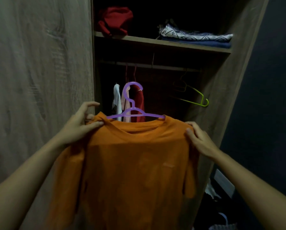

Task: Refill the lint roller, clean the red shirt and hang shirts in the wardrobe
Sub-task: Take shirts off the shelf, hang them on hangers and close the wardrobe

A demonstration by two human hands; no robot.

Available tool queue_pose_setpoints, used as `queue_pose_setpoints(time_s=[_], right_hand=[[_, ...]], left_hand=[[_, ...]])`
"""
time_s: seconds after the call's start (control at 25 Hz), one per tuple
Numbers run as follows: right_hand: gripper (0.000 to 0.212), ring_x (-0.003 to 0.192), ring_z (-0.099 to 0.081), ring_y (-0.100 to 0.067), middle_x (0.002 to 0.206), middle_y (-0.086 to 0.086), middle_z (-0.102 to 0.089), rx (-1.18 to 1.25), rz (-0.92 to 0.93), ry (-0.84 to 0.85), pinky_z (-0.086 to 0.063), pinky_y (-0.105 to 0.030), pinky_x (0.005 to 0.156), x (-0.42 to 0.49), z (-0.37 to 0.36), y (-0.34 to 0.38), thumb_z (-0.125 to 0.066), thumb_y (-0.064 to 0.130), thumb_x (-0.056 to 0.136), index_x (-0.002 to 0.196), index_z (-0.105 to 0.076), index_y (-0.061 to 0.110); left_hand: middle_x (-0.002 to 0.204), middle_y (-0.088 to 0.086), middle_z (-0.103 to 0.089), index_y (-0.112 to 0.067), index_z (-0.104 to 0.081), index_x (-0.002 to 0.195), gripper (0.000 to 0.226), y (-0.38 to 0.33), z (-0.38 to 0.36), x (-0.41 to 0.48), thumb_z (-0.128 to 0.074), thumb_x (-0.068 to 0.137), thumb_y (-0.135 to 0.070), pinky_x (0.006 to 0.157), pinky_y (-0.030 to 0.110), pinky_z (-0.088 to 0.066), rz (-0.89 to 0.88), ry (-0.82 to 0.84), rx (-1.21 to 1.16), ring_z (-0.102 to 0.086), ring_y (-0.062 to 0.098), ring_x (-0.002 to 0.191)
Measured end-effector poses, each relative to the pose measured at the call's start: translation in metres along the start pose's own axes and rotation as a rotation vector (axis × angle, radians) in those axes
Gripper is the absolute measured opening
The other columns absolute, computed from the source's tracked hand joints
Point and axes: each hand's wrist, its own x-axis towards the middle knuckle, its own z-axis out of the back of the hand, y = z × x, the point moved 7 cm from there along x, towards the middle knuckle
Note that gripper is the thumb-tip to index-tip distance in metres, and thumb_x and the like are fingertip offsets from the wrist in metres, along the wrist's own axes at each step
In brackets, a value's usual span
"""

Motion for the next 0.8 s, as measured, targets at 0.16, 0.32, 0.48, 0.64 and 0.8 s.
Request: queue_pose_setpoints(time_s=[0.16,0.32,0.48,0.64,0.8], right_hand=[[0.05,0.064,-0.06,-0.004,0.07,0.009,-0.058,0.014,-0.029,-0.024,-0.044,-0.023,0.063,0.0,0.0,-0.007,-0.023,0.073,0.084,0.084,-0.056,0.034],[0.05,0.101,-0.059,-0.012,0.1,0.019,-0.06,0.03,-0.137,-0.064,-0.044,-0.035,0.09,0.017,0.014,-0.007,-0.026,0.059,0.087,0.113,-0.058,0.03],[0.032,0.084,-0.061,0.0,0.094,0.007,-0.066,0.006,0.022,0.218,-0.048,-0.029,0.083,0.024,-0.012,0.033,-0.039,0.043,0.095,0.11,-0.062,0.026],[0.038,0.082,-0.064,-0.007,0.084,0.002,-0.068,0.134,0.009,0.093,-0.048,-0.036,0.082,0.023,0.0,0.027,-0.043,0.061,0.084,0.091,-0.068,0.033],[0.069,0.082,-0.065,-0.021,0.082,-0.004,-0.069,0.144,-0.072,-0.042,-0.05,-0.045,0.08,0.029,0.035,0.011,-0.04,0.087,0.062,0.084,-0.068,0.027]], left_hand=[[0.091,-0.008,-0.067,-0.05,-0.048,0.112,0.05,0.0,0.02,0.006,-0.074,0.068,-0.051,0.081,0.028,-0.05,0.006,0.073,0.124,-0.064,0.0,0.088],[0.105,-0.013,-0.065,-0.038,-0.057,0.109,0.037,-0.013,0.02,0.009,-0.073,0.076,-0.034,0.085,0.02,-0.05,-0.003,0.058,0.015,-0.06,-0.005,0.098],[0.104,-0.012,-0.067,-0.036,-0.057,0.11,0.033,-0.024,-0.004,0.012,-0.063,0.085,-0.016,0.083,0.017,-0.05,-0.033,0.119,0.012,-0.061,-0.002,0.1],[0.122,-0.015,-0.058,-0.046,-0.046,0.12,0.035,-0.015,-0.007,0.015,-0.053,0.091,-0.028,0.098,0.025,-0.043,0.014,0.172,0.063,-0.054,0.0,0.112],[0.127,-0.014,-0.036,-0.053,-0.019,0.127,0.067,0.027,-0.02,-0.006,-0.065,0.083,-0.035,0.098,0.033,-0.041,0.179,0.188,0.154,-0.044,0.005,0.113]])
